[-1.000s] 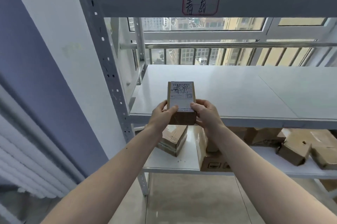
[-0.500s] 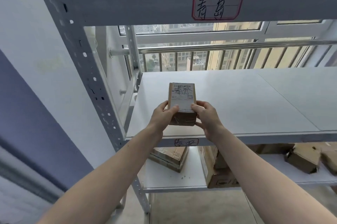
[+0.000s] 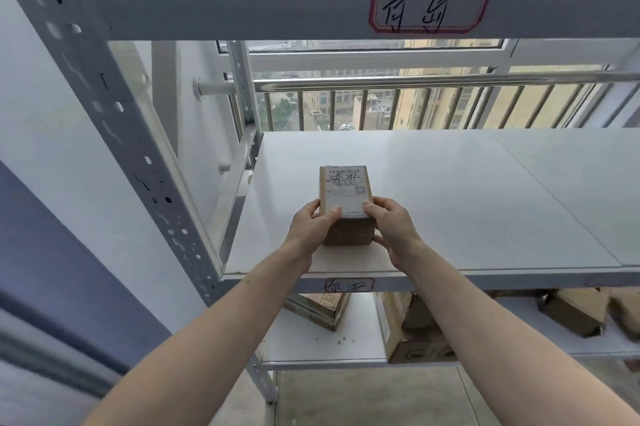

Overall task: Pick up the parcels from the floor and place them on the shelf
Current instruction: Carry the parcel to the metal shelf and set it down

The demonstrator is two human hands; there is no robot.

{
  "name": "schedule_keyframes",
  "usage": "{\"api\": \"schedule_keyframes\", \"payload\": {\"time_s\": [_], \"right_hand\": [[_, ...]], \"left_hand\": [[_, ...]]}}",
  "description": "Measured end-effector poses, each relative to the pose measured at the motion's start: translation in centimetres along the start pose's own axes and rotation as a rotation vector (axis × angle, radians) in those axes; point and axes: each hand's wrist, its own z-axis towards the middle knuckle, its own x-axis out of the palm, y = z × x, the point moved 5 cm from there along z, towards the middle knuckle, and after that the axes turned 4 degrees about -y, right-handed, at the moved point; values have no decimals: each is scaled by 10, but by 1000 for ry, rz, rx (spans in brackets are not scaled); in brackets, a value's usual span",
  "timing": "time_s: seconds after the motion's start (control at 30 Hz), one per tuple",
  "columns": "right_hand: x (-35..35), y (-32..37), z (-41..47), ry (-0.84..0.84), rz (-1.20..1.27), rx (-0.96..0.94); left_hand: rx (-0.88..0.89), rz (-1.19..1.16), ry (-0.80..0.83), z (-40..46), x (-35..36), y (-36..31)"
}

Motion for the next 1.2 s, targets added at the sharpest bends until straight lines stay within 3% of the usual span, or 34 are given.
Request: {"api": "schedule_keyframes", "payload": {"time_s": [0.5, 0.8, 1.2], "right_hand": [[2, -3, 16, 39, -41, -11], [-5, -14, 14, 39, -44, -78], [7, -2, 32, 25, -58, -97]], "left_hand": [[8, 17, -30, 13, -9, 6], [256, 142, -57, 7, -9, 13], [271, 157, -86, 30, -8, 4]]}}
